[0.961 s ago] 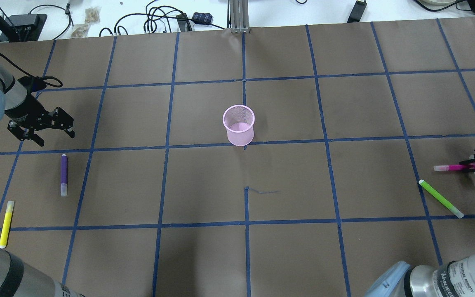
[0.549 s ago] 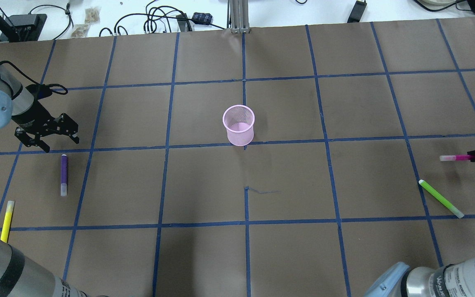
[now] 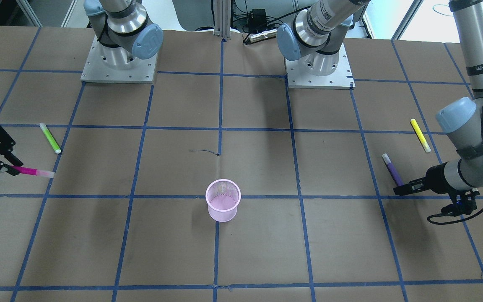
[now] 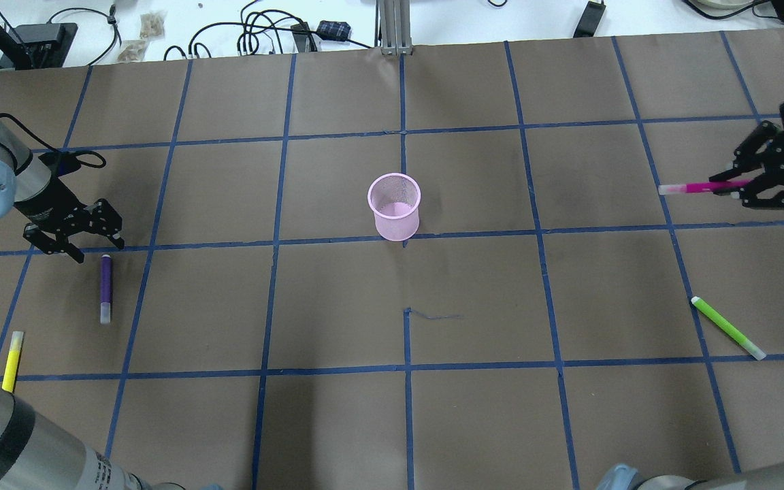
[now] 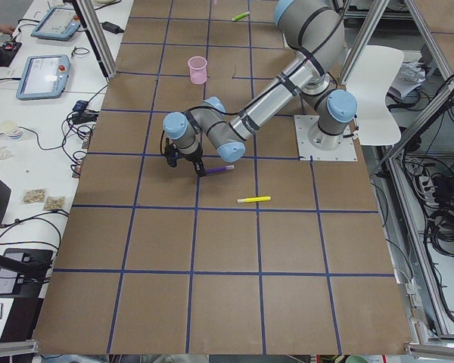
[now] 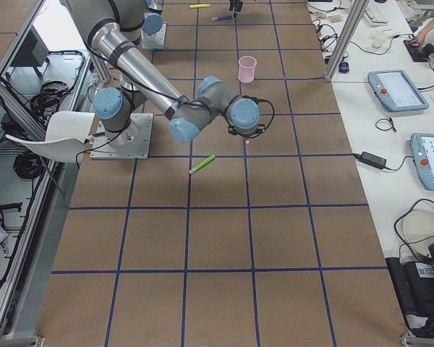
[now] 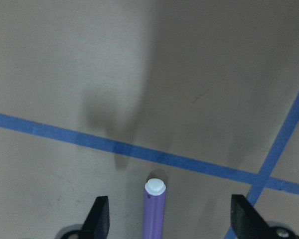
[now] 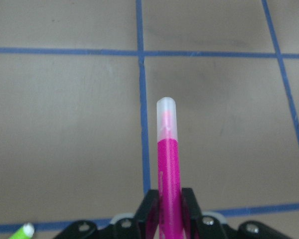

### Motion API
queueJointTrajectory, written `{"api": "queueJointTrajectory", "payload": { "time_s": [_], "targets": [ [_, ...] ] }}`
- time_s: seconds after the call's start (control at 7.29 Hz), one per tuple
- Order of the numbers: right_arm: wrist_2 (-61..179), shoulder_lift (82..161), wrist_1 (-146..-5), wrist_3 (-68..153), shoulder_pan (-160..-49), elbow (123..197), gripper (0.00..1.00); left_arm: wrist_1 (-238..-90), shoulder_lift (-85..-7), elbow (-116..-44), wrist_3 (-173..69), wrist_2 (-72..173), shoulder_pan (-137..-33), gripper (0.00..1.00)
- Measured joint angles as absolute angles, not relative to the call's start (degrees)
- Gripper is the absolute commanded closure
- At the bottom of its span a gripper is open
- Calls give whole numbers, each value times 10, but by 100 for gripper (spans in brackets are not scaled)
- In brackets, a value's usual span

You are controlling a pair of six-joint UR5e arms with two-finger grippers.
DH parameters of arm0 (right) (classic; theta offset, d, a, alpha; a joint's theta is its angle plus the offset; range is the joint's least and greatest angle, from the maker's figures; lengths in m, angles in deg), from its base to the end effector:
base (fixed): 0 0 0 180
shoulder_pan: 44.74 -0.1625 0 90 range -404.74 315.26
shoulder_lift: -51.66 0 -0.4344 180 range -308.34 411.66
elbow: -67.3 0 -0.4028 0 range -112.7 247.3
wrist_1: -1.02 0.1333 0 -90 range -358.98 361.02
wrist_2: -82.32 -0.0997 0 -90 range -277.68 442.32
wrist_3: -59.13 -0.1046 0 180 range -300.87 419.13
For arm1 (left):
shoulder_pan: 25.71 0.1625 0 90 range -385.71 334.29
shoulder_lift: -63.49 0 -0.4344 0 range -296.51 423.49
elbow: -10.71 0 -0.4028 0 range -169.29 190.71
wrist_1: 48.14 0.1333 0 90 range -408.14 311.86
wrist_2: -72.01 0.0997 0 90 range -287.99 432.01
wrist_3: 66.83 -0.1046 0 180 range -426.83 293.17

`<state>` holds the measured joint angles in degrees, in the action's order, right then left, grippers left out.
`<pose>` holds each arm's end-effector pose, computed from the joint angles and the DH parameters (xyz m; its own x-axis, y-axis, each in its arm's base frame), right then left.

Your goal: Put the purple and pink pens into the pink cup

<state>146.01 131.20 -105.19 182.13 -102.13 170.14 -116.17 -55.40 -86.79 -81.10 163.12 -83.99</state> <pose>-0.1376 -0.5485 0.3250 -0.0533 -0.9893 0.1360 -0.8998 -0.0115 -0.4361 0.2062 -0.5833 0.1778 -0.9522 -0.3024 0.0432 -0.2832 0.9270 0.2460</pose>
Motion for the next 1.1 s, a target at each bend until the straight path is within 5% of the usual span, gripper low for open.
{"api": "queueJointTrajectory", "payload": {
  "time_s": [0.69, 0.96, 1.1],
  "targets": [
    [1641, 1317, -1254, 1424, -1398, 1675, 95, -1162, -565, -867, -795, 1634, -839, 48],
    [1766, 1279, -1264, 1346, -1502, 1631, 97, -1162, -566, -866, -795, 1635, -839, 100],
    [1838, 1253, -1263, 1321, -1550, 1607, 97, -1163, -567, -866, -795, 1635, -839, 100]
  ]
}}
